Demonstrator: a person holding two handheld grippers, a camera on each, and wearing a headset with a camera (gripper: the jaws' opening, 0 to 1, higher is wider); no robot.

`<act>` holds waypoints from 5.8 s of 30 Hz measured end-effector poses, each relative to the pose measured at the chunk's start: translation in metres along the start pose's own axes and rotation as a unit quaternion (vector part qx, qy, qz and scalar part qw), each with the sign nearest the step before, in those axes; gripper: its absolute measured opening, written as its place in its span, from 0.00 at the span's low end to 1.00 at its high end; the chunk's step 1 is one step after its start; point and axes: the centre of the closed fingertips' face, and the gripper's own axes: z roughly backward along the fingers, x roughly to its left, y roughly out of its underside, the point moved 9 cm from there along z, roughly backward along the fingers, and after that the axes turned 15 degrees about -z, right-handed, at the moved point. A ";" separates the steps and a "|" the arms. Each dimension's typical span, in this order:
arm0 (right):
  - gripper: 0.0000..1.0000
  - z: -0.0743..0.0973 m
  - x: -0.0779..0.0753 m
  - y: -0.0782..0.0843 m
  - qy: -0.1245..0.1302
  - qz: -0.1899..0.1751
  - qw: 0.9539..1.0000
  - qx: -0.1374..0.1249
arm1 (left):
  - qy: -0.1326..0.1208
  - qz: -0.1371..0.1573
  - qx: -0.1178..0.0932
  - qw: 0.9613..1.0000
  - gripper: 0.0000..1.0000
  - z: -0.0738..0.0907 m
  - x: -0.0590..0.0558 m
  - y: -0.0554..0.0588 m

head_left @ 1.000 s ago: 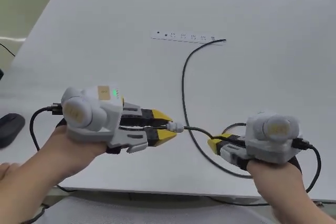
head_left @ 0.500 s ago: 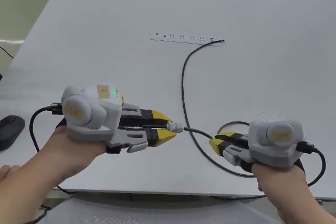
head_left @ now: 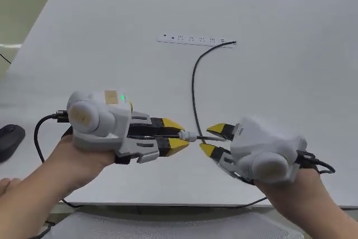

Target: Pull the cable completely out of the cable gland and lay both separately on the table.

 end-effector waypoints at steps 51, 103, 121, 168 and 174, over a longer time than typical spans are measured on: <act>0.00 -0.007 -0.027 0.063 -0.006 -0.133 0.988 0.077 | -0.006 0.014 -0.009 1.000 0.15 0.004 0.004 0.001; 0.00 -0.175 -0.035 -0.086 -0.090 0.014 0.993 0.080 | -0.086 0.019 -0.001 0.996 0.15 0.016 0.015 0.094; 0.00 -0.243 -0.023 -0.060 -0.153 0.039 0.979 0.127 | -0.069 0.026 0.041 0.996 0.16 0.007 0.025 0.150; 0.09 -0.273 -0.003 -0.027 -0.156 0.045 0.968 0.193 | -0.078 0.032 0.128 0.988 0.16 0.009 0.027 0.183; 0.21 -0.267 -0.007 -0.031 -0.141 0.050 0.971 0.184 | -0.076 0.036 0.130 0.988 0.17 0.008 0.028 0.185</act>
